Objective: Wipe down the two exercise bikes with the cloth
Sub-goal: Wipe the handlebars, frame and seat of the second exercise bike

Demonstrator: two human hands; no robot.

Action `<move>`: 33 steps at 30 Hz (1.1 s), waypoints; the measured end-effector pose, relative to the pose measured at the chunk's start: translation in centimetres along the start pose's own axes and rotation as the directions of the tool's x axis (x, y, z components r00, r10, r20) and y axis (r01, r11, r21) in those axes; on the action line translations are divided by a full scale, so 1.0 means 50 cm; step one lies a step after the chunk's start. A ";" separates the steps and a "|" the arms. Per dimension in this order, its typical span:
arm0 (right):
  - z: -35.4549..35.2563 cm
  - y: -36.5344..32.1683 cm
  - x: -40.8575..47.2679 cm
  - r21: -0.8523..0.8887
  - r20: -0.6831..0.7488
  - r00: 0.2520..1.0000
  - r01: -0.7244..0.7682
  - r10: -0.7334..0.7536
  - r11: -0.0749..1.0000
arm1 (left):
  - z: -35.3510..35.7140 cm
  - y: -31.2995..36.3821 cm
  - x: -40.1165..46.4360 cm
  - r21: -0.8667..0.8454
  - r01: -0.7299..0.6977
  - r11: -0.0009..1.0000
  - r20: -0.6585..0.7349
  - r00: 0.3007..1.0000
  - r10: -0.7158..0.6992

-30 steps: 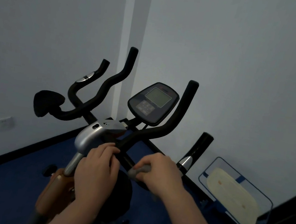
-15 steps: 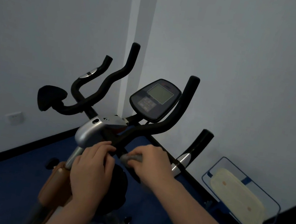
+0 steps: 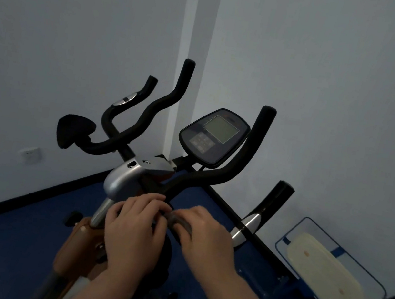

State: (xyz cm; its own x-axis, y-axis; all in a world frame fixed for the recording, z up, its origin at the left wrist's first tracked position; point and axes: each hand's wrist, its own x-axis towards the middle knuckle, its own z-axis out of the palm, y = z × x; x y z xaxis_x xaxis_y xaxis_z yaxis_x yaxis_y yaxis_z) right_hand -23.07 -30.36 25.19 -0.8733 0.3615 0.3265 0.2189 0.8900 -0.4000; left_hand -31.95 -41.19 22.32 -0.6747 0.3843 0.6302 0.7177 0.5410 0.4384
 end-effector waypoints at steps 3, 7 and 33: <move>-0.004 0.030 -0.058 -0.063 -0.100 0.969 0.219 -0.225 0.974 | -0.001 -0.006 0.000 -0.001 0.005 1.000 -0.002 1.000 -0.005; -0.049 0.107 -0.088 -0.186 -0.275 0.876 0.356 -0.396 0.916 | -0.001 -0.008 0.001 0.008 0.020 1.000 0.008 1.000 -0.020; -0.059 0.147 -0.070 0.429 -0.586 0.703 -0.154 0.403 0.890 | -0.009 0.010 0.002 0.025 0.085 0.996 0.075 0.993 -0.087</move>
State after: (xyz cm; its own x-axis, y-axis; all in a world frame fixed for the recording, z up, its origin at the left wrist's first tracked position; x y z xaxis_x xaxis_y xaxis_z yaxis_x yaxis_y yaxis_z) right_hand -17.14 -24.26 23.64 -0.2703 0.7760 0.5699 0.1424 0.6177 -0.7734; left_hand -31.57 -41.25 22.89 -0.7454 0.3910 0.5399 0.6531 0.5904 0.4742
